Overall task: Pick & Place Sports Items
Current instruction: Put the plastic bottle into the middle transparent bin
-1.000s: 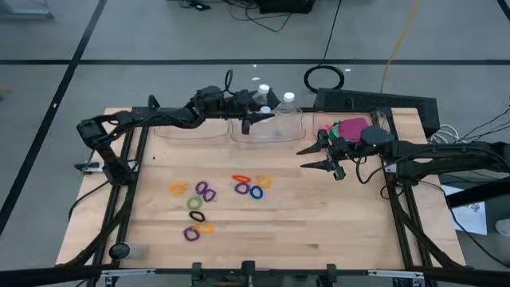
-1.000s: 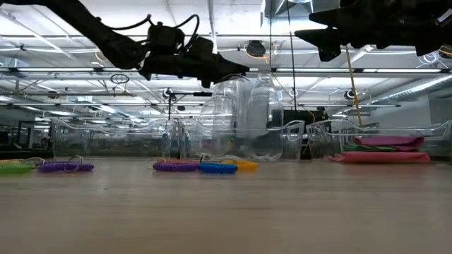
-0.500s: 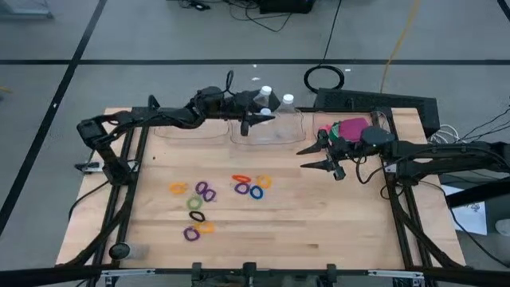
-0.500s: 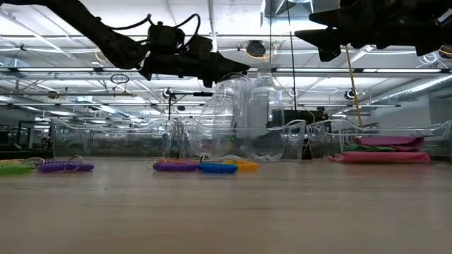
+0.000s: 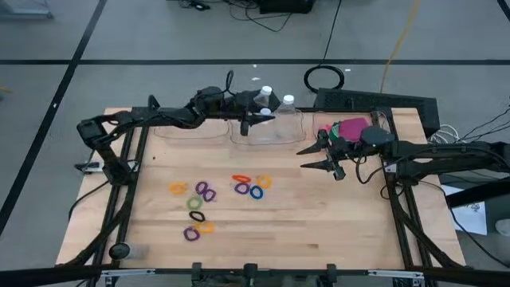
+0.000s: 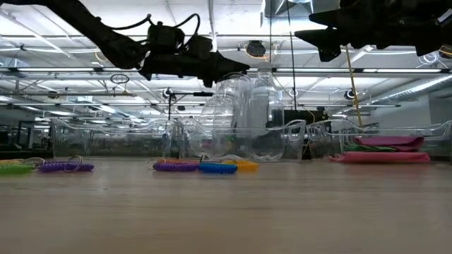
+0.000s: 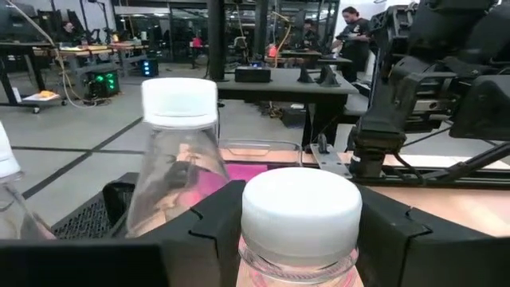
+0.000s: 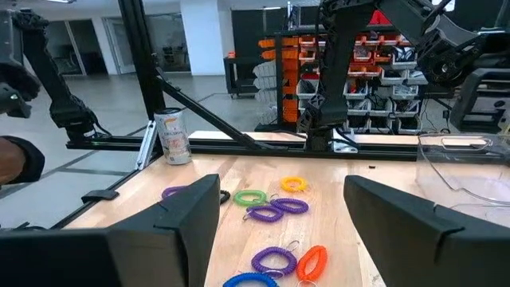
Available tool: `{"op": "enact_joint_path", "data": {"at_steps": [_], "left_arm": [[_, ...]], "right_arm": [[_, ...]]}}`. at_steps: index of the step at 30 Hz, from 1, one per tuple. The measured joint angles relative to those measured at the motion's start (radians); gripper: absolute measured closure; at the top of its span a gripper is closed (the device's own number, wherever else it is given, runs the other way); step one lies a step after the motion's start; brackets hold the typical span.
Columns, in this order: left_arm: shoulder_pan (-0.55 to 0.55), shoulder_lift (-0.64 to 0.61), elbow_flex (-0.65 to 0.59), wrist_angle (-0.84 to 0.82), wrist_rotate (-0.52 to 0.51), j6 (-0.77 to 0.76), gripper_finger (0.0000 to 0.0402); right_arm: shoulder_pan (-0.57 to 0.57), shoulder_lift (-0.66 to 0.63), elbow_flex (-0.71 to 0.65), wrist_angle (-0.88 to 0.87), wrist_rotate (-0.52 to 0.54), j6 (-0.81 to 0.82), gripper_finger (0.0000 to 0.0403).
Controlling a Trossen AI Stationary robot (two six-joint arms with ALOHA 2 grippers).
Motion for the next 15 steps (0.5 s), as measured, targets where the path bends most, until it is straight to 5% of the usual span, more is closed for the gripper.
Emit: {"op": "enact_joint_path", "data": {"at_steps": [15], "left_arm": [[-0.040,0.000,0.000,0.000,0.005,0.060,0.0252]], "right_arm": [[0.000,0.000,0.000,0.000,0.000,0.000,0.0206]]}}
